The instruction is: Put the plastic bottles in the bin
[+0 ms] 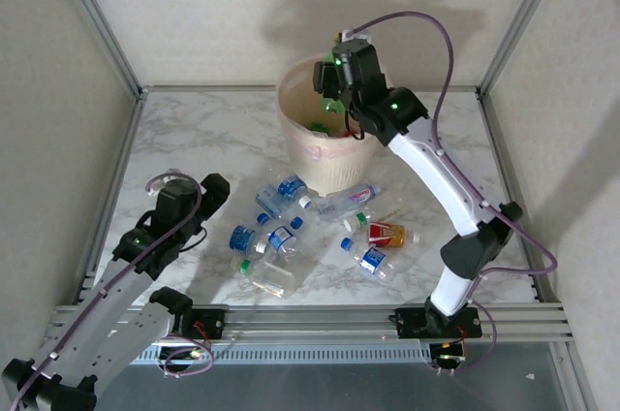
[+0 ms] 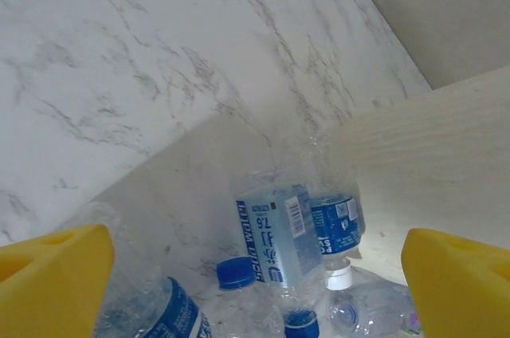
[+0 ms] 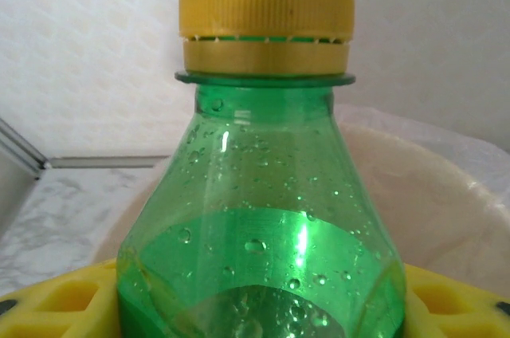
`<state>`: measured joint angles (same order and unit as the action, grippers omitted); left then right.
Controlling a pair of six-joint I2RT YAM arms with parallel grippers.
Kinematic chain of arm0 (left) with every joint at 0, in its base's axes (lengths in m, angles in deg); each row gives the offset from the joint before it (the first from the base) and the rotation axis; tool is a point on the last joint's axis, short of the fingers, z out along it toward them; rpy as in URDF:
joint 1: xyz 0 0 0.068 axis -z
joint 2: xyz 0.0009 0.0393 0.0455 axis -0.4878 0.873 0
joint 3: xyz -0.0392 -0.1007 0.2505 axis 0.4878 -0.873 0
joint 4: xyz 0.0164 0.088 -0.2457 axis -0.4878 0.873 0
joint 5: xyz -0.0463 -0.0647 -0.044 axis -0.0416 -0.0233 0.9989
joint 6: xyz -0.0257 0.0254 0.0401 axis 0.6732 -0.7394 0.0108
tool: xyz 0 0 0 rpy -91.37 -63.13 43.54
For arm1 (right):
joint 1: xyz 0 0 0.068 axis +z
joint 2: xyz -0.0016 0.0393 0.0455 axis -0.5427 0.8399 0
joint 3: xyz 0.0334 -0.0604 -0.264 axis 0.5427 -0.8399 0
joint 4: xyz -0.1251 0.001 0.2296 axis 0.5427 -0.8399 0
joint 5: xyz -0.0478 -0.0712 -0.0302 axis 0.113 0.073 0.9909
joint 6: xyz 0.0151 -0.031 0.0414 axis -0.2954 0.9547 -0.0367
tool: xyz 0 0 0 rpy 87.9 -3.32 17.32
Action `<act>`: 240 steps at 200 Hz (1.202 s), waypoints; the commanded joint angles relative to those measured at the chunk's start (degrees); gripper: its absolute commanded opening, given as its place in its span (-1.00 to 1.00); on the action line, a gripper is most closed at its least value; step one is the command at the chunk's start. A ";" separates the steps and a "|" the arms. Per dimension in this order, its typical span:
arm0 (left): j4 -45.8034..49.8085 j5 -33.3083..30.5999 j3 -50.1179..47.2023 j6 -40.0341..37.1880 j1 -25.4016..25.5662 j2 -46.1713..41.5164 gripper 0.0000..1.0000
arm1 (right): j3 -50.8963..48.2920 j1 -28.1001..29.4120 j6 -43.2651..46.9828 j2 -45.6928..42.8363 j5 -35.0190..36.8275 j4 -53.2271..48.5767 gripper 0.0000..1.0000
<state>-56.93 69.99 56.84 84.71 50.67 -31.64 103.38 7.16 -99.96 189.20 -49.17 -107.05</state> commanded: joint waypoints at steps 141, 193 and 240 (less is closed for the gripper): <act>1.03 1.51 -12.04 10.24 -1.22 -1.37 0.99 | -7.43 15.76 2.11 -11.14 -1.53 0.71 0.65; -5.58 3.97 -13.89 10.79 -1.27 4.68 0.97 | -23.37 22.75 -5.46 -16.88 -2.90 2.95 0.63; -7.12 4.15 -14.53 10.04 -1.17 9.25 0.84 | -32.76 22.91 -10.29 -19.72 -5.66 5.34 0.61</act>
<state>-62.17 74.13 43.12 92.60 49.93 -24.05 72.71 29.48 -106.41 172.39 -53.46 -104.03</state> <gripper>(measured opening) 0.945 0.810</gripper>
